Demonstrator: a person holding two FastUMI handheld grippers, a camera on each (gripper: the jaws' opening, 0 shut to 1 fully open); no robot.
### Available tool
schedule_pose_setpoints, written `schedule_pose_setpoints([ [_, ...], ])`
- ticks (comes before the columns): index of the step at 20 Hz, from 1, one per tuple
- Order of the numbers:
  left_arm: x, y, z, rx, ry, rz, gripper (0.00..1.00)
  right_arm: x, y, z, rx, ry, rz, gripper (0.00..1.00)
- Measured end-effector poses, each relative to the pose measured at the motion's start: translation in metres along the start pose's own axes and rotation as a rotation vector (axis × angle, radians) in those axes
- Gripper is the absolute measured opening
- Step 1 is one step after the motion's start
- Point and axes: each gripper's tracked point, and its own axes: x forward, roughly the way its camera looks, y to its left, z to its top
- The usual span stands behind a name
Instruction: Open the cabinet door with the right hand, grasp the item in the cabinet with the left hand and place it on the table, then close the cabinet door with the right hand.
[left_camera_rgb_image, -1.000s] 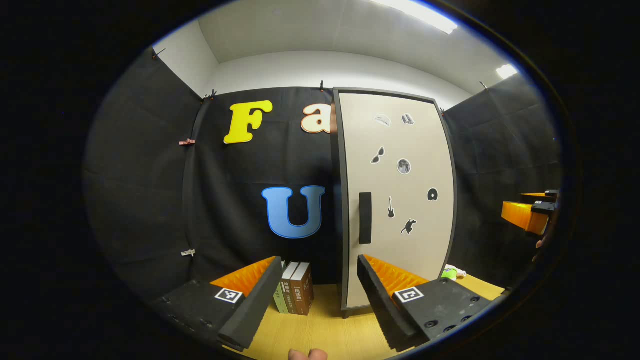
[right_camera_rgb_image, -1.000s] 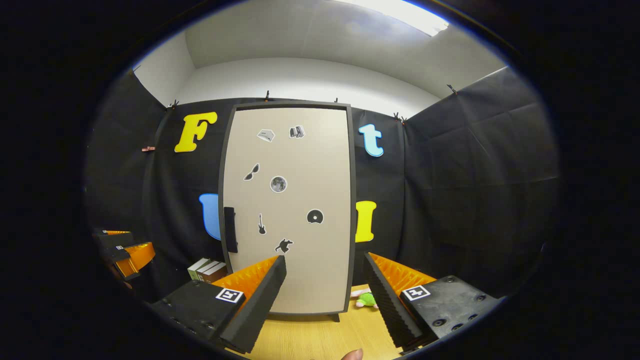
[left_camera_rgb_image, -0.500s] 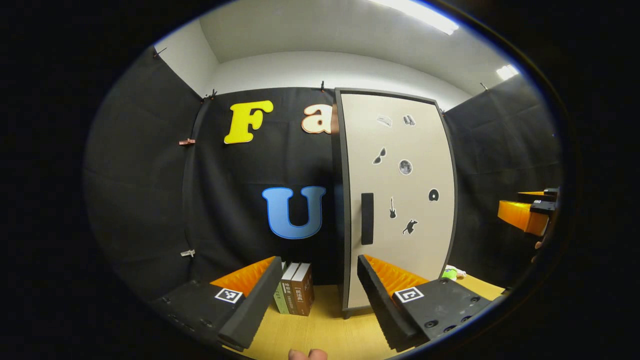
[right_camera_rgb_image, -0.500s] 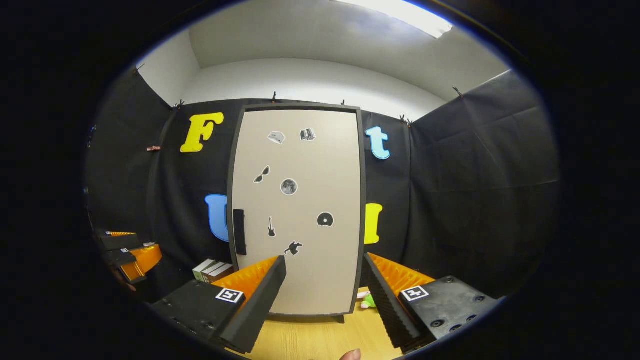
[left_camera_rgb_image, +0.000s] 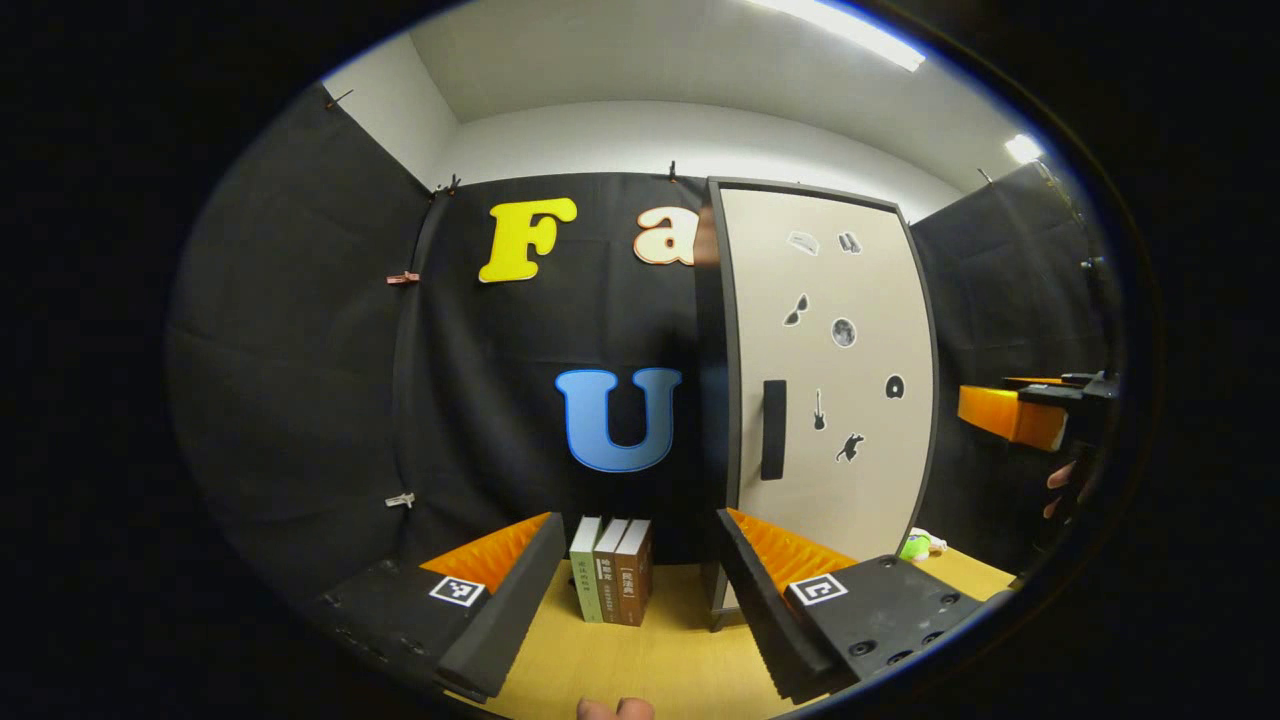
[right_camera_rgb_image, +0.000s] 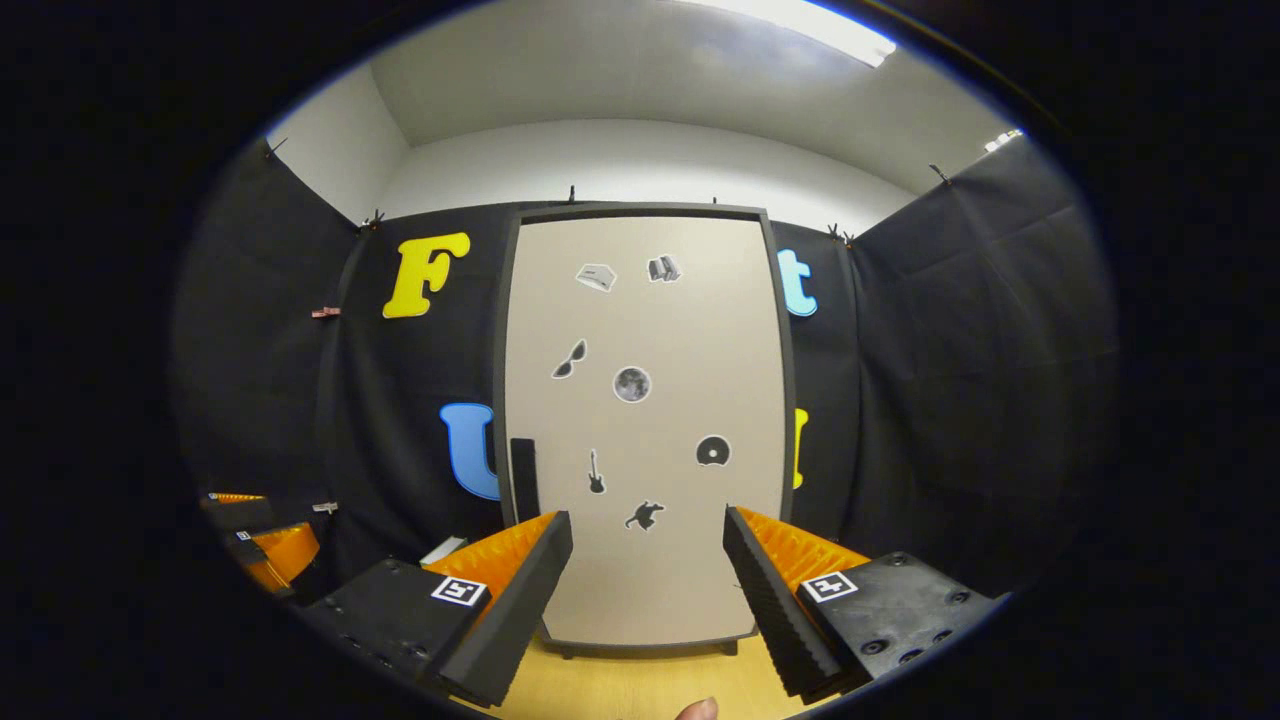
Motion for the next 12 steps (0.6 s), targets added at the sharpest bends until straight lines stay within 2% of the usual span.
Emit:
schedule_pose_setpoints([
  [5,-0.012,0.033,-0.005,0.03,0.004,0.07,0.95,0.037,0.038,-0.01,0.03,-0.002,0.039,0.98],
  [12,-0.022,0.047,-0.011,-0.009,0.017,0.097,0.95,0.092,0.081,-0.023,0.017,0.009,0.091,0.98],
])
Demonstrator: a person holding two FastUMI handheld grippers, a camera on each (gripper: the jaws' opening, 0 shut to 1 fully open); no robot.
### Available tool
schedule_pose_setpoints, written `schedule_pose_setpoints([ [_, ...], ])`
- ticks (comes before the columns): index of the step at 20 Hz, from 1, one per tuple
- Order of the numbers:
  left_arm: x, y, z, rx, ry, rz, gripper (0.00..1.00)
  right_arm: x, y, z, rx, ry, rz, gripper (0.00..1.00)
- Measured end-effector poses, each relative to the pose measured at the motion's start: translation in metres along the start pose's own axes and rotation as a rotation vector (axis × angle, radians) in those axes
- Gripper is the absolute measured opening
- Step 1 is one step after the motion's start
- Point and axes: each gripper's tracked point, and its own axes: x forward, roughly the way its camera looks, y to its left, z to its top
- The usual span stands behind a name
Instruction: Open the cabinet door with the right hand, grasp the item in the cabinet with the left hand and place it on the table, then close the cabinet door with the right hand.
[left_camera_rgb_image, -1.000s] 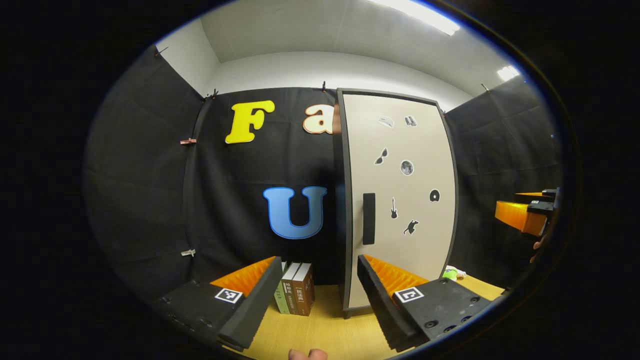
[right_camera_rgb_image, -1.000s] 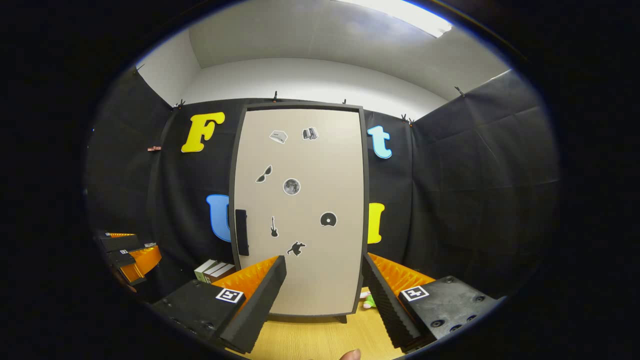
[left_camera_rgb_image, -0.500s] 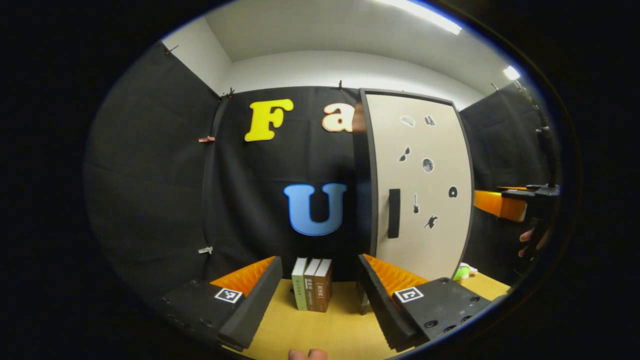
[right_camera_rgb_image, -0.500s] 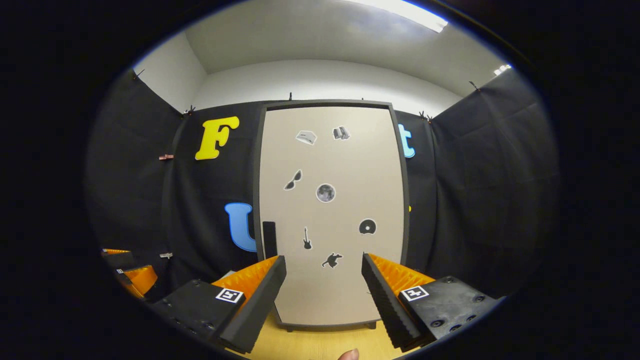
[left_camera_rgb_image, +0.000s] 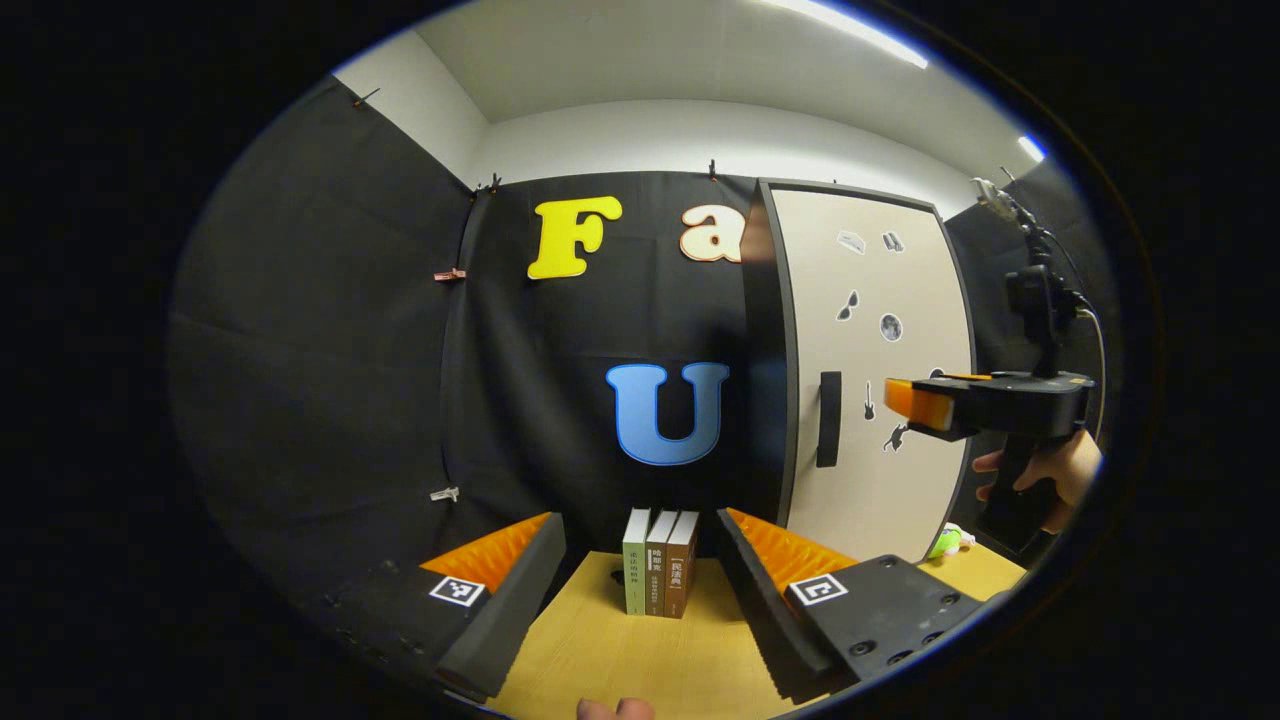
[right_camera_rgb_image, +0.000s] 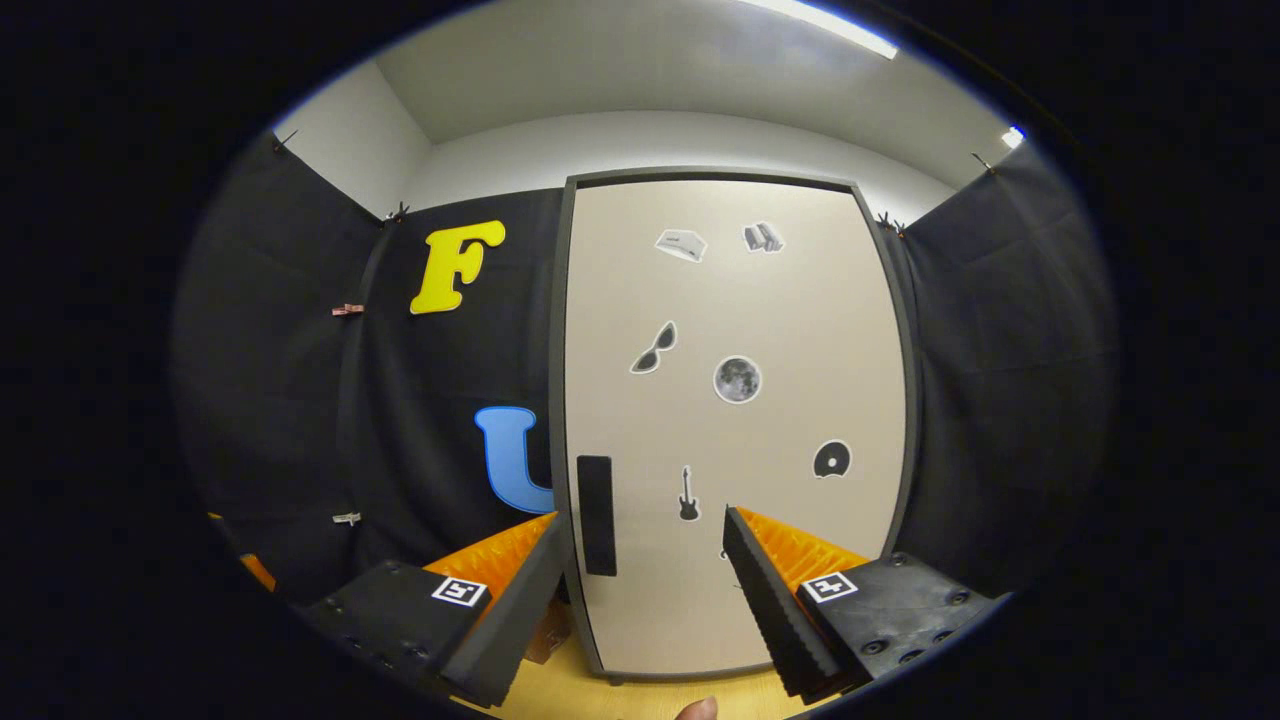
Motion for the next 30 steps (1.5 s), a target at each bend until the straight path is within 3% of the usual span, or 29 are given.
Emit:
schedule_pose_setpoints([
  [5,-0.007,0.019,-0.007,-0.018,0.019,0.039,0.95,0.04,0.026,-0.028,-0.001,0.057,0.023,0.98],
  [11,-0.009,0.033,-0.016,-0.043,0.043,0.065,0.95,0.099,0.027,-0.065,0.034,0.138,-0.045,0.97],
  [13,-0.009,0.036,-0.016,-0.046,0.044,0.071,0.95,0.115,0.027,-0.069,0.058,0.147,-0.064,0.84],
  [14,-0.008,0.037,-0.016,-0.047,0.045,0.07,0.95,0.12,0.025,-0.068,0.062,0.144,-0.079,0.72],
  [17,-0.007,0.035,-0.016,-0.043,0.043,0.064,0.95,0.125,0.031,-0.076,0.1,0.179,-0.081,0.55],
  [19,-0.006,0.032,-0.012,-0.042,0.035,0.054,0.95,0.127,0.031,-0.075,0.055,0.163,-0.104,0.37],
  [22,0.002,0.026,-0.006,-0.037,0.023,0.036,0.95,0.122,0.033,-0.076,-0.004,0.174,-0.079,0.19],
  [27,0.013,0.014,0.018,0.051,-0.029,0.029,0.95,0.102,0.032,-0.07,0.011,0.195,-0.011,0.18],
  [30,0.017,-0.005,0.018,0.032,-0.025,-0.004,0.95,0.085,0.029,-0.065,0.023,0.19,0.035,0.18],
])
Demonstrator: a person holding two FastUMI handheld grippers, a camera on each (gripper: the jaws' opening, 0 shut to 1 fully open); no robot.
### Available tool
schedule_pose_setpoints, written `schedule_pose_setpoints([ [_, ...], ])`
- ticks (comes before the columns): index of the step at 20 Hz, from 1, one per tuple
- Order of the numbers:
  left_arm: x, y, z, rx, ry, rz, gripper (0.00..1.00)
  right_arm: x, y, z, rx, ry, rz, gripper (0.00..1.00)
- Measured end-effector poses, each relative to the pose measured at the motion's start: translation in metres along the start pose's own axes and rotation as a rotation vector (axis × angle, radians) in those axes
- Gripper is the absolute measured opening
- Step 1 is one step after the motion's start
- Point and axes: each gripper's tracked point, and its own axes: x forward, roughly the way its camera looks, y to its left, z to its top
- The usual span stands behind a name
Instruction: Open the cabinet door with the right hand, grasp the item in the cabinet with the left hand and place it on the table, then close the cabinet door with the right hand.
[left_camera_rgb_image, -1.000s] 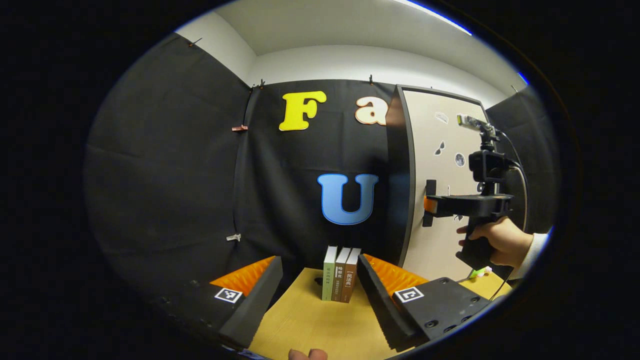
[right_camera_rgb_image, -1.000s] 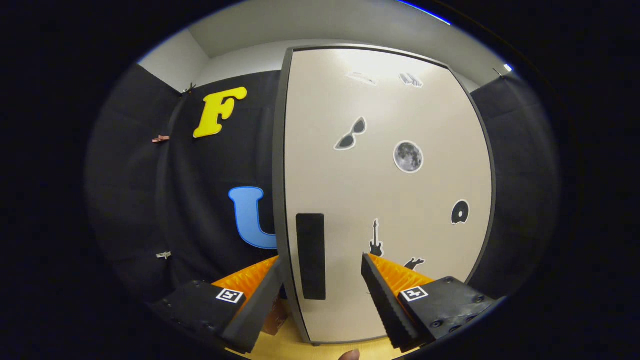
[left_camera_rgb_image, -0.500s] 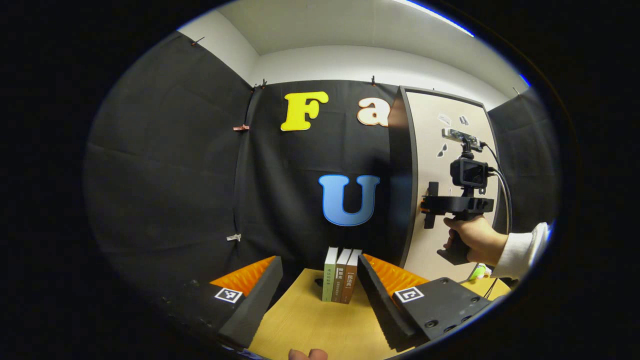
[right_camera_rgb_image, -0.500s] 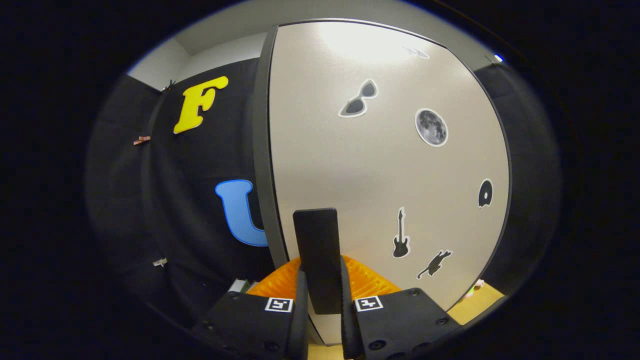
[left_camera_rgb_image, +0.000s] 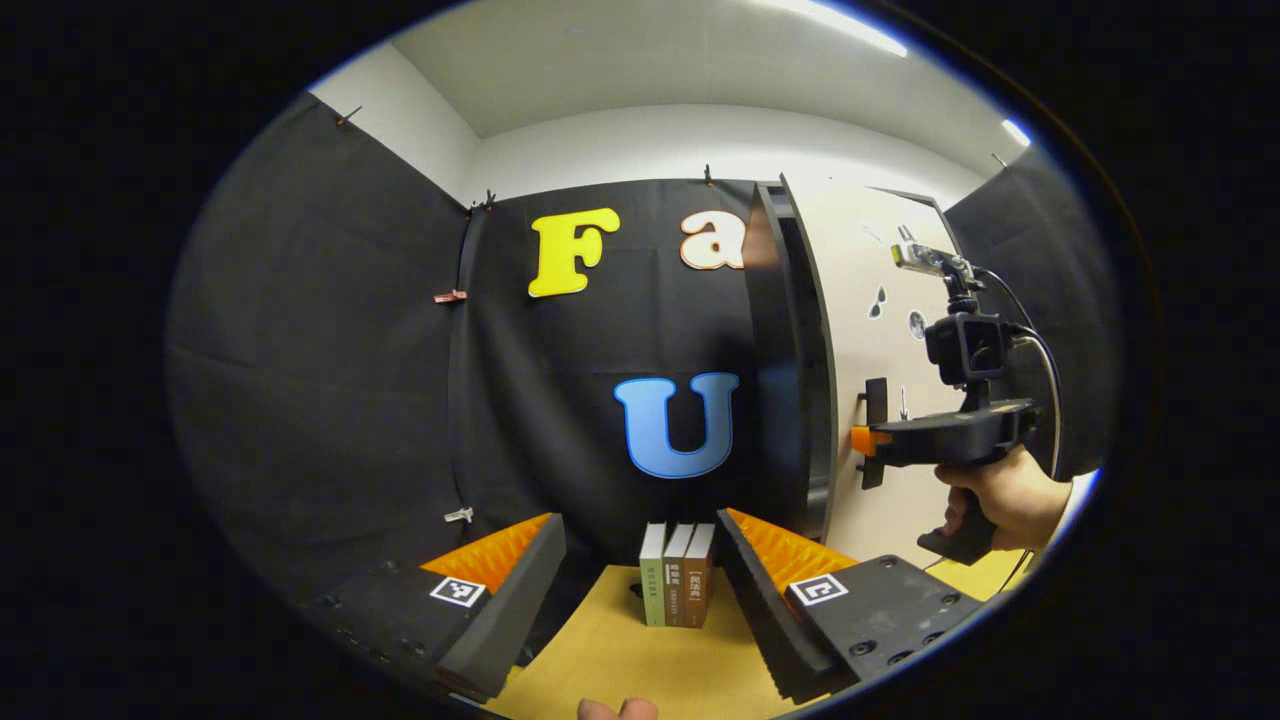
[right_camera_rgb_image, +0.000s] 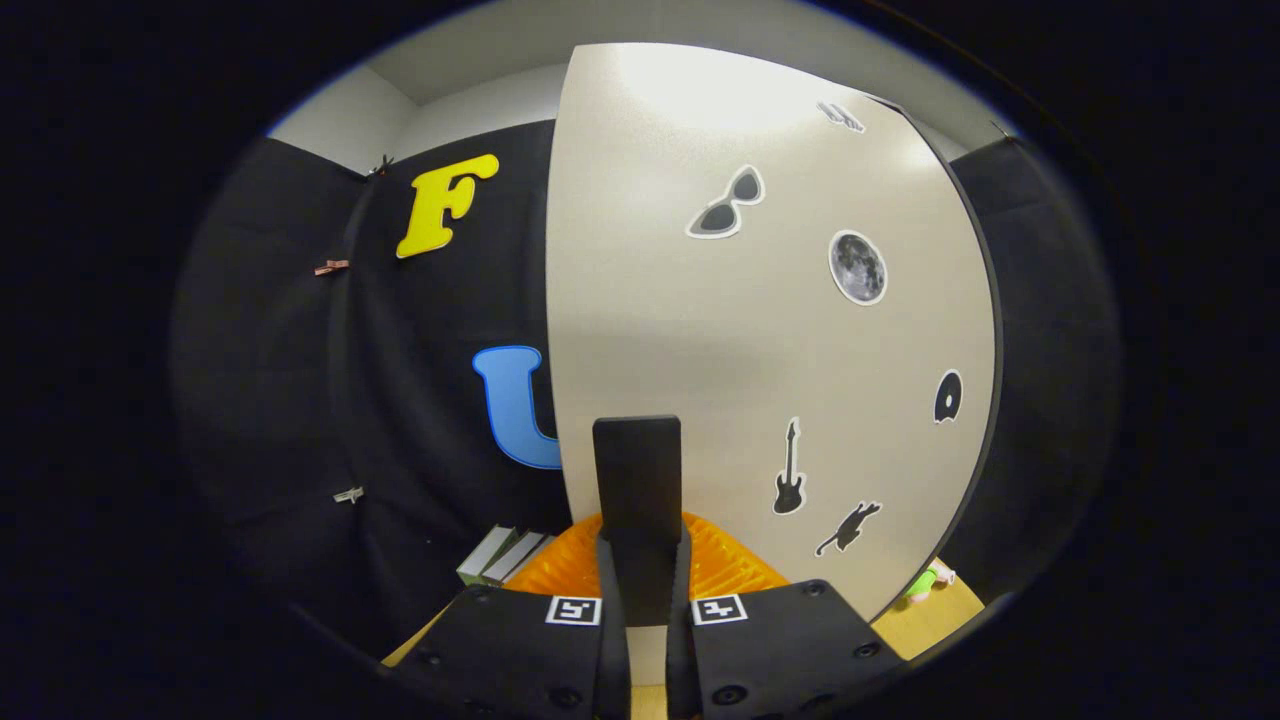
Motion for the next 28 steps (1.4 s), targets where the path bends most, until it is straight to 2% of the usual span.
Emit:
schedule_pose_setpoints([
  [3,0.001,-0.016,-0.003,-0.049,0.025,-0.028,0.94,-0.021,-0.006,0.0,0.016,-0.006,0.028,0.18],
  [13,-0.001,-0.056,0.015,-0.076,0.015,-0.072,0.94,-0.082,-0.04,0.004,0.062,-0.027,0.068,0.17],
  [20,0.003,-0.106,0.015,-0.085,0.023,-0.137,0.94,-0.117,-0.081,0.01,0.084,-0.058,0.021,0.17],
  [26,0.015,-0.164,0.016,-0.096,0.023,-0.211,0.92,-0.135,-0.129,0.012,0.07,-0.063,-0.084,0.16],
  [28,0.018,-0.18,0.016,-0.094,0.022,-0.227,0.94,-0.142,-0.146,0.017,0.086,-0.072,-0.117,0.16],
])
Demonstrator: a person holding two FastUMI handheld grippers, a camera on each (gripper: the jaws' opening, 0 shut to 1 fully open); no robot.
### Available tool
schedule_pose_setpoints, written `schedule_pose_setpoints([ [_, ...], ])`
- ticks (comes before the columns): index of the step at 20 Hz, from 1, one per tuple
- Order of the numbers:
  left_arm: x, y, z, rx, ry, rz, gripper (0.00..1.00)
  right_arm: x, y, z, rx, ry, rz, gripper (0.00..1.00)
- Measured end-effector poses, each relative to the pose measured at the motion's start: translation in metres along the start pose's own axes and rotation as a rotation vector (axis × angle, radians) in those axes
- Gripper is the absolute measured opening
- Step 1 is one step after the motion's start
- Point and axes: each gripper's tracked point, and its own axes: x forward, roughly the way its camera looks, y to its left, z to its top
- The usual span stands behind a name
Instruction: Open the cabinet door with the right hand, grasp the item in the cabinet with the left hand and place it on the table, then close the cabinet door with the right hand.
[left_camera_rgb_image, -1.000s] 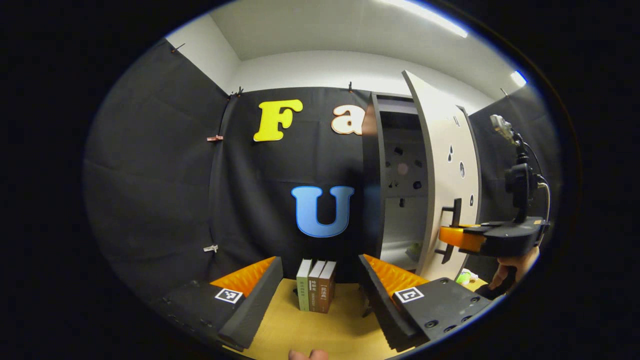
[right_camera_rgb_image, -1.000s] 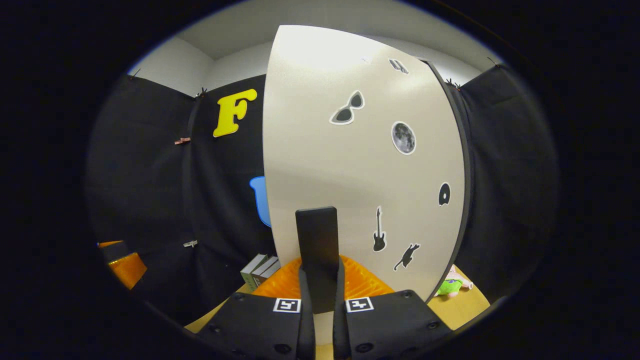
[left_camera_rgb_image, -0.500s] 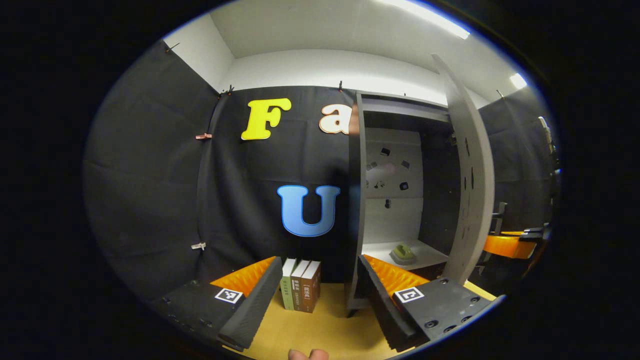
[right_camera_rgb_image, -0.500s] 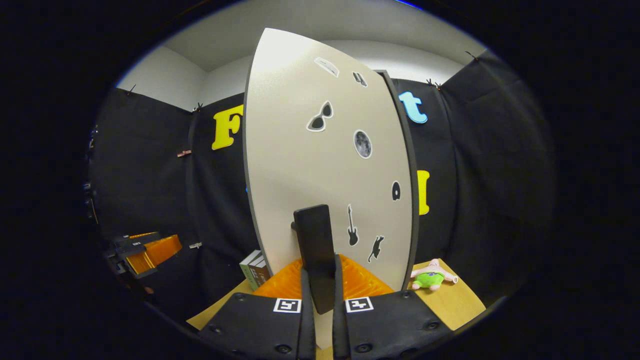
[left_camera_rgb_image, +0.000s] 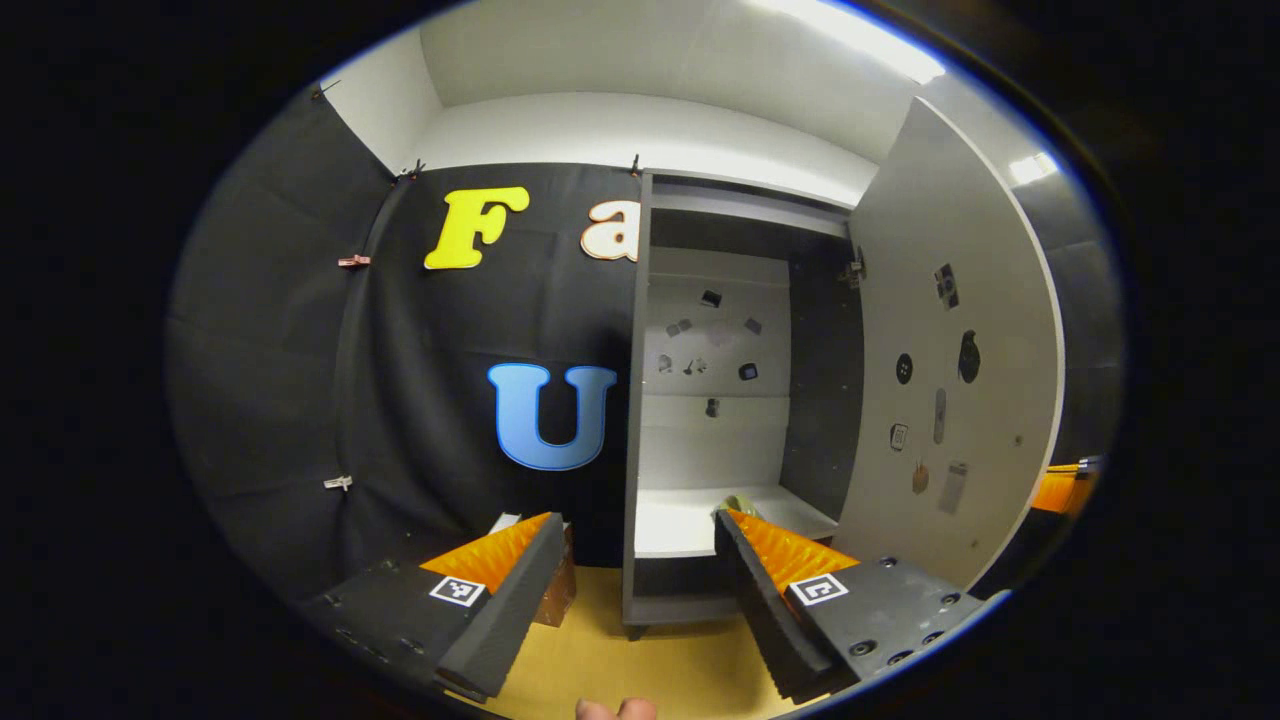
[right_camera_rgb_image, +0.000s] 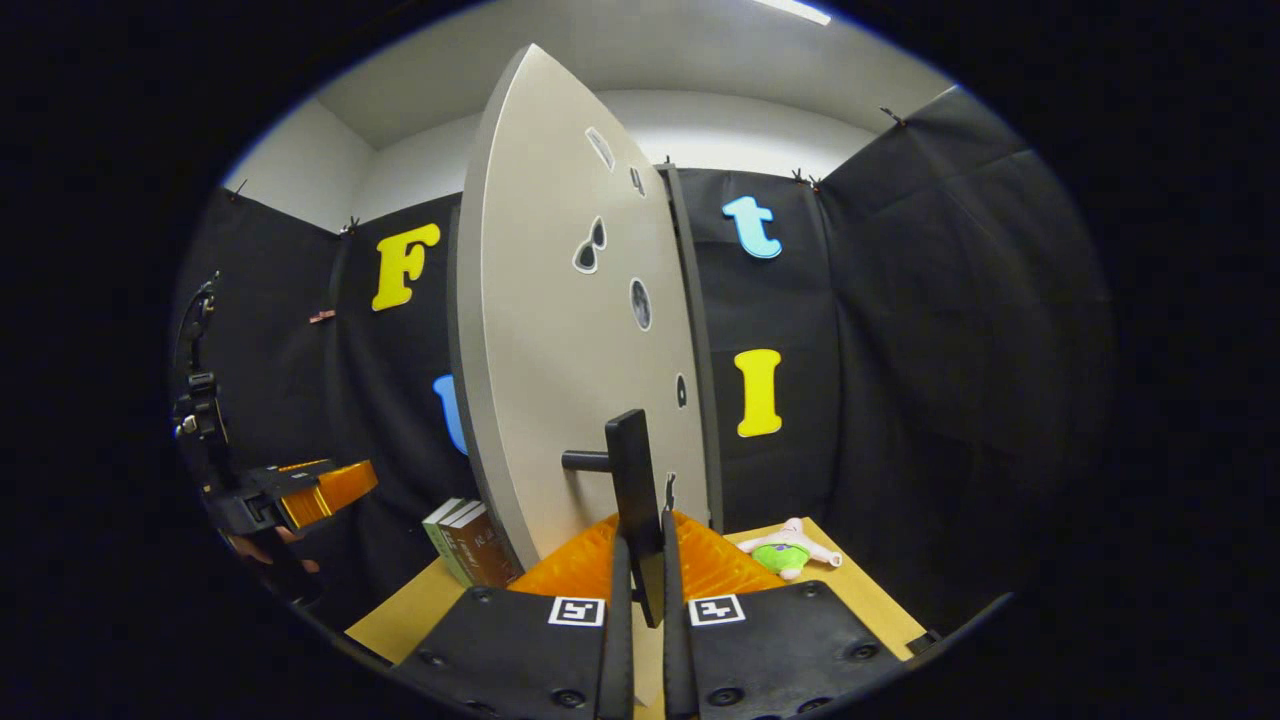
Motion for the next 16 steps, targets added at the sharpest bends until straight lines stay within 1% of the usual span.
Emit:
schedule_pose_setpoints([
  [4,0.014,-0.026,-0.005,-0.003,0.011,-0.03,0.94,-0.004,-0.035,0.011,-0.005,-0.001,-0.036,0.16],
  [9,0.041,-0.062,-0.015,0.007,0.057,-0.08,0.95,-0.008,-0.059,0.017,-0.018,-0.009,-0.059,0.11],
  [12,0.057,-0.081,-0.015,0.011,0.074,-0.099,0.94,-0.013,-0.076,0.028,-0.017,-0.029,-0.077,0.1],
  [15,0.072,-0.102,-0.018,0.016,0.078,-0.122,0.95,-0.017,-0.097,0.034,-0.019,-0.032,-0.113,0.1],
  [16,0.077,-0.109,-0.019,0.013,0.085,-0.129,0.92,-0.018,-0.1,0.035,-0.012,-0.031,-0.114,0.1],
])
